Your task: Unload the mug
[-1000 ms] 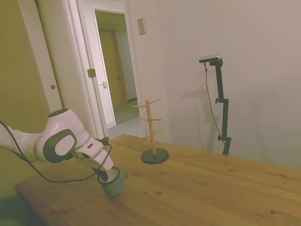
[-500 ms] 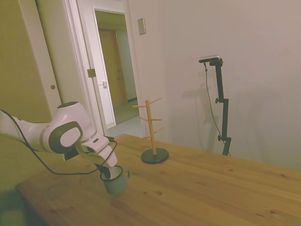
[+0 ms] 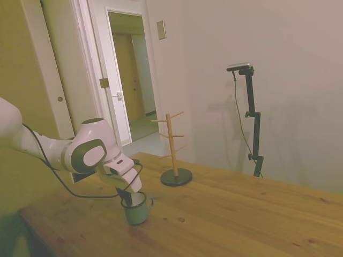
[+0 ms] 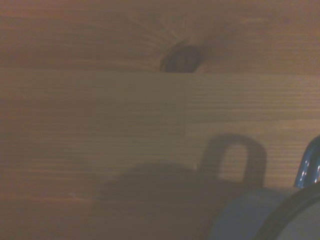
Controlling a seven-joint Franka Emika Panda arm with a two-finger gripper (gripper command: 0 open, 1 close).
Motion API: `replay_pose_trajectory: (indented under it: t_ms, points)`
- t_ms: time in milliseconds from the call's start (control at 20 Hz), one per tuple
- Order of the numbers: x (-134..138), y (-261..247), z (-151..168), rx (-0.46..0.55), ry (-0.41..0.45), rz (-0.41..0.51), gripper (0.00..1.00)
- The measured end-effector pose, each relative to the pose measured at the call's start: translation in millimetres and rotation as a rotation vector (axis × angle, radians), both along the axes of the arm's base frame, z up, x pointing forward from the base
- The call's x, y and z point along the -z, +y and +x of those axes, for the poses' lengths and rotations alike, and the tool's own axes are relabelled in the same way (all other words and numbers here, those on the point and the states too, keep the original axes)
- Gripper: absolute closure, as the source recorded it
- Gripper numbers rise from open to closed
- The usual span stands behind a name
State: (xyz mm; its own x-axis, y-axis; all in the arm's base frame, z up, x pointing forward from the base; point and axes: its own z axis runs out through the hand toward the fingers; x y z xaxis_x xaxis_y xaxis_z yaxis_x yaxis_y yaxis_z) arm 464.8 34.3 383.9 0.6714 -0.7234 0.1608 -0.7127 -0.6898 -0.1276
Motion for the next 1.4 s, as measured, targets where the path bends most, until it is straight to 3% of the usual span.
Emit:
replay_pose_trajectory:
  t_ms: [150, 200, 1400]
  points:
    - [1.0, 0.2, 2.5, 0.003, 0.005, 0.001, 1.0]
    - [1.5, 0.2, 3.4, 0.003, 0.008, 0.0, 0.0]
    - [-2.5, 0.3, 9.9, 0.009, 0.007, 0.0, 0.0]
